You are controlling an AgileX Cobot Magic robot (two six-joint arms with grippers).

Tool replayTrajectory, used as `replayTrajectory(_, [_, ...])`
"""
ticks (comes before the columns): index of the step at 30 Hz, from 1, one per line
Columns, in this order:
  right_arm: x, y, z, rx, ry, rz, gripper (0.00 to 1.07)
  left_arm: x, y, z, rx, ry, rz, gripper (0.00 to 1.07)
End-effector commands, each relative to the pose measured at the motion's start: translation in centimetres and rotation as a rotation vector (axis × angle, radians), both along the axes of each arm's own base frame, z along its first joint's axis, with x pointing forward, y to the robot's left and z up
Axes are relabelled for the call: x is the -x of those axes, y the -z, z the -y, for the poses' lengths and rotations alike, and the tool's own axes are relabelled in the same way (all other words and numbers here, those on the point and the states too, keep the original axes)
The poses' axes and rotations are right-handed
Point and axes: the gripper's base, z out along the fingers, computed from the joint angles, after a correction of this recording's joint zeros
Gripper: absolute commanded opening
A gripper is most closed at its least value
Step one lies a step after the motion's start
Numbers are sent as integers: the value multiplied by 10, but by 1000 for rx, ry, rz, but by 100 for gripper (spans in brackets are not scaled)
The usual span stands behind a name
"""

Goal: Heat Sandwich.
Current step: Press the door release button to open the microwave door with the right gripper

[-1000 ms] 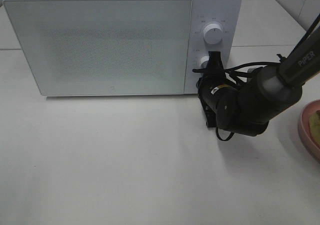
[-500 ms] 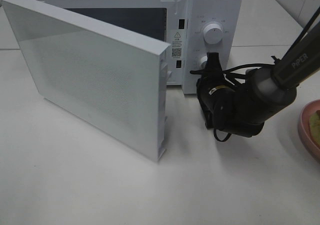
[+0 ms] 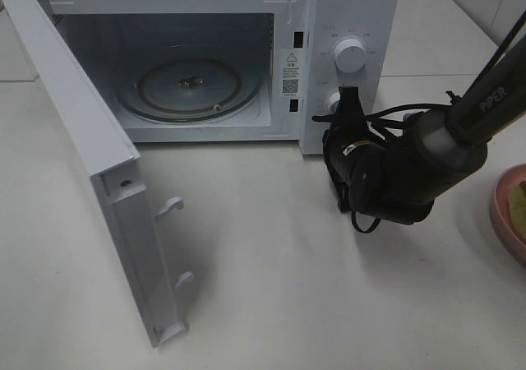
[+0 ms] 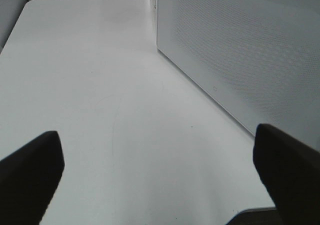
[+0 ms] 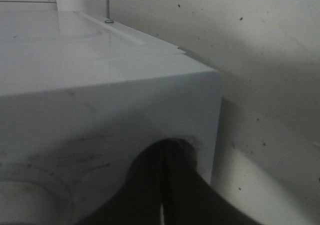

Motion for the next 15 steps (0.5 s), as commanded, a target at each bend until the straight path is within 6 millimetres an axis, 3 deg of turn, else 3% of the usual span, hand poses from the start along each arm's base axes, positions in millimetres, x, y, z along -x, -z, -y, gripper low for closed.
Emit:
replayTrajectory(1, [-29, -36, 9, 12, 46, 278, 0, 2, 0, 0, 3, -4, 18, 98])
replayTrajectory(15, [-22, -31, 5, 16, -11, 131, 0, 2, 0, 0, 3, -4, 18, 98])
